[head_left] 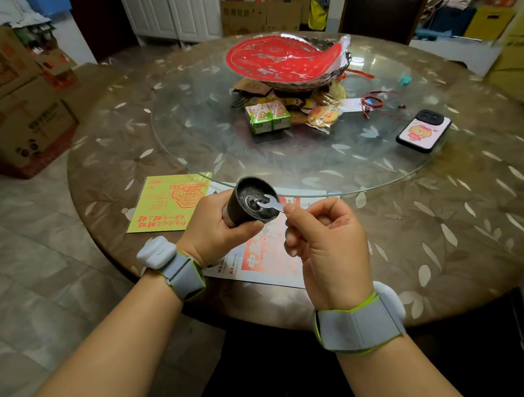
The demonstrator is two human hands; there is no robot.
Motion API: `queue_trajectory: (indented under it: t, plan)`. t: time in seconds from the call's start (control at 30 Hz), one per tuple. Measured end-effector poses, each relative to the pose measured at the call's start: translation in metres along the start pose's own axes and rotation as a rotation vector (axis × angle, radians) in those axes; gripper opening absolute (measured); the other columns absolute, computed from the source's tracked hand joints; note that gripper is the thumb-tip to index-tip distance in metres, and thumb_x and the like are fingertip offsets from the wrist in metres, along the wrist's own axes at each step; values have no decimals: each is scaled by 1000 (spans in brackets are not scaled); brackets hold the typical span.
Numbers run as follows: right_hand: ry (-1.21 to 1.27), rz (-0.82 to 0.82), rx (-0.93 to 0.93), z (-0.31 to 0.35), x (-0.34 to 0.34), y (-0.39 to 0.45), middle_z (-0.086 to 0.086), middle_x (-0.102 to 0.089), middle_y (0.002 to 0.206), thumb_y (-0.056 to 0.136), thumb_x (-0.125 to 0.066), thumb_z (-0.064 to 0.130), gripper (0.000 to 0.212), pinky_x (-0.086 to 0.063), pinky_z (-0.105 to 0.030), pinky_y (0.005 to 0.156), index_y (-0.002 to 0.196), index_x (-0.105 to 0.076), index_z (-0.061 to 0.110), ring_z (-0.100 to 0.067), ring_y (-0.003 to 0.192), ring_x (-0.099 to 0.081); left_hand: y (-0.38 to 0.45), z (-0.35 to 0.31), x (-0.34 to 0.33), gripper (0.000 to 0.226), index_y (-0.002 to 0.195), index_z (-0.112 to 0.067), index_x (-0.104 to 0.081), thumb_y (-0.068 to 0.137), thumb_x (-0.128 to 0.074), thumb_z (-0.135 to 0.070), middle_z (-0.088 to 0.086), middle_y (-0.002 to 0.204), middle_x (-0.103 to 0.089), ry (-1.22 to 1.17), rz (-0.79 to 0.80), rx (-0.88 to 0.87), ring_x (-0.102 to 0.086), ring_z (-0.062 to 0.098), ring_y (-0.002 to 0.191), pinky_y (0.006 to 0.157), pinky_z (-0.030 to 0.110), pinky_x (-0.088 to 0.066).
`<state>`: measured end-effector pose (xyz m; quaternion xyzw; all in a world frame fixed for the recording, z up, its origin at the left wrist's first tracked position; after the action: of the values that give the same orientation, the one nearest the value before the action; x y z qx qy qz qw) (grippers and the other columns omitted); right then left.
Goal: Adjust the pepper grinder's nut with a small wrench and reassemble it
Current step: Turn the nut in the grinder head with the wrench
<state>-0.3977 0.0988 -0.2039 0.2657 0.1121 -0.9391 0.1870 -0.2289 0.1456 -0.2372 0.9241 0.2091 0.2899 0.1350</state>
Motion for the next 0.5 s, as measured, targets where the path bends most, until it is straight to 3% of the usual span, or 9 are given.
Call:
queue_trajectory:
  t: [0.27, 0.4, 0.5]
  plan:
    - [-26, 0, -20, 2, -2, -9, -15, -55, 54, 80, -67, -8, 28, -37, -20, 38, 66, -50, 9, -19, 35, -48, -1, -1, -1, 27, 76, -35, -57, 68, -62, -61, -6, 60, -62, 14, 4, -13, -61, 24, 59, 60, 44, -52]
    - [-23, -26, -36, 1, -4, -12, -17, -55, 54, 79, -68, -7, 30, -40, -22, 38, 66, -46, 8, -20, 36, -50, -1, 0, -1, 49, 72, -33, -57, 66, -57, -82, -1, 60, -62, -6, -19, -5, -60, 29, 58, 59, 44, -50]
    - [2, -42, -44, 0, -7, -15, -16, -56, 52, 79, -68, -7, 32, -42, -23, 38, 65, -44, 8, -20, 36, -52, -1, 1, -1, 57, 70, -30, -57, 66, -53, -86, 4, 60, -62, -1, -29, 8, -60, 30, 58, 59, 47, -49]
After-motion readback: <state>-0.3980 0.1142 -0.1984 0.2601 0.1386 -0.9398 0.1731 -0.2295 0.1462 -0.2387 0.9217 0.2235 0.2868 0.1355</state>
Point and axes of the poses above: each hand's wrist, its own y-axis towards the middle knuckle, its own x-axis out of the back of the hand, z = x × y, the point moved 1 cm from there along y, towards the middle knuckle
